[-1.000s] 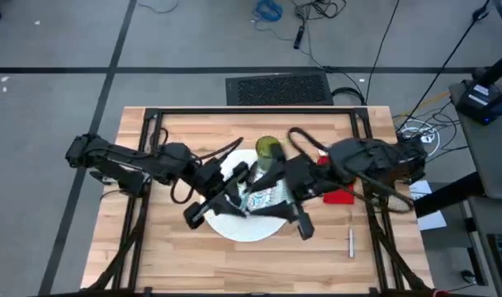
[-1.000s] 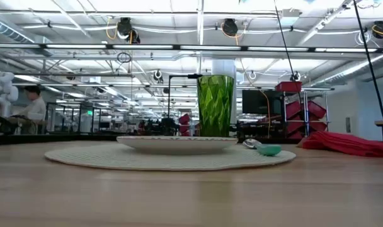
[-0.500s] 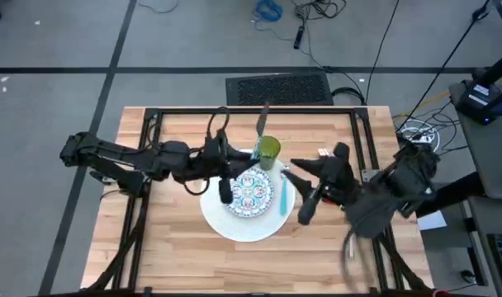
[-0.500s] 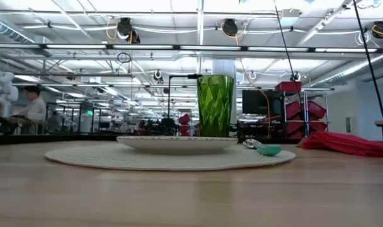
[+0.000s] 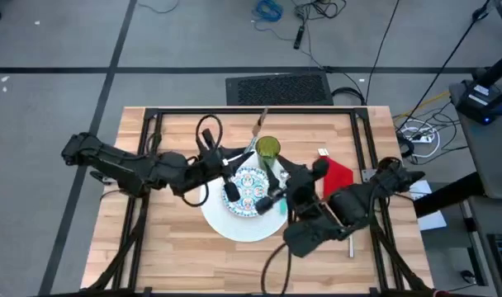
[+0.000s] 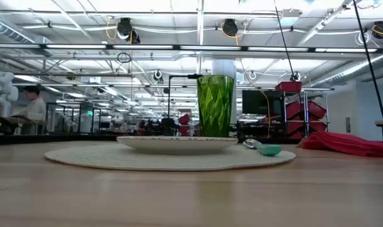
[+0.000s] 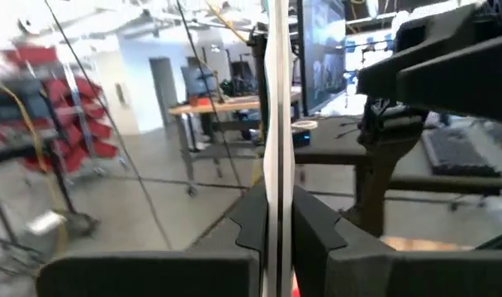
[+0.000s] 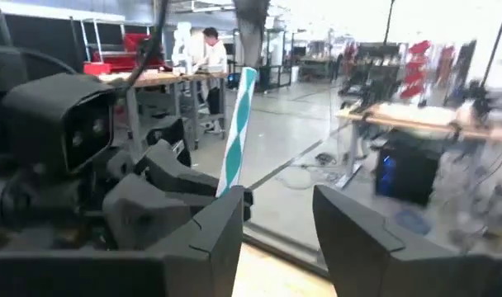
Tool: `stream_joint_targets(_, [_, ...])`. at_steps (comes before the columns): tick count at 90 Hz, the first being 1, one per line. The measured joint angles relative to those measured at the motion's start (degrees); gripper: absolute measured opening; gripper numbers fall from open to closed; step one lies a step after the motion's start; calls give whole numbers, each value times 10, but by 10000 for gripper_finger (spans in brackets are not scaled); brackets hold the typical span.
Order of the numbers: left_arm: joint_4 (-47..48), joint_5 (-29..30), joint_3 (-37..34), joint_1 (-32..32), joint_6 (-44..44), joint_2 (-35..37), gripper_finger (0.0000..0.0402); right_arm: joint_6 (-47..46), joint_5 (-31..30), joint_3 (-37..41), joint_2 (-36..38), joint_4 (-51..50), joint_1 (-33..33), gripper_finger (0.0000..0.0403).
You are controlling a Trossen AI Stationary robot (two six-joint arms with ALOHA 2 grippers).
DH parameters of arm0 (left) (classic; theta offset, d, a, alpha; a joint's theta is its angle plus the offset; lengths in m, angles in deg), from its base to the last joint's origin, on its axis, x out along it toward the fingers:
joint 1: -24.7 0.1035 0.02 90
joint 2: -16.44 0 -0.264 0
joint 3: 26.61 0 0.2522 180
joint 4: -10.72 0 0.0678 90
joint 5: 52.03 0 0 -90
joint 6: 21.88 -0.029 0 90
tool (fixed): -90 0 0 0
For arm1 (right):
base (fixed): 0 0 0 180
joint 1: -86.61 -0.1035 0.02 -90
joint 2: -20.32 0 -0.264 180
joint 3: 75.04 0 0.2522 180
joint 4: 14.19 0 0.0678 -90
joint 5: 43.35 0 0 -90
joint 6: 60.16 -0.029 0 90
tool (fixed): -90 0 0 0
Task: Set table place
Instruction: Put the white knife between the white plate and light blue on the white table placemat
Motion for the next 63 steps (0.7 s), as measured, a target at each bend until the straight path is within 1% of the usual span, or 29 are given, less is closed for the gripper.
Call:
stream_joint_targets(9, [2, 1, 0, -10, -26, 0, 13, 45, 29, 0, 4, 49, 5, 143])
stream_joint_targets(20, [2, 3, 0, -20, -41, 0, 13, 139, 43, 0, 6, 123, 4, 144])
stream_joint_targets(28, [3, 15, 0, -25, -53, 0, 13, 191, 74, 0, 7, 158, 5, 144])
stream_joint_targets(33, [2, 19, 0, -27, -56, 0, 13, 204, 86, 0, 7, 173, 5, 144])
stream_joint_targets(49, [3, 20, 0, -32, -57, 0, 13, 224, 94, 0, 7, 219, 9, 145])
stream_joint_targets(63, [1, 20, 0, -33, -57, 0, 13, 214, 95, 0, 7, 238, 20, 145])
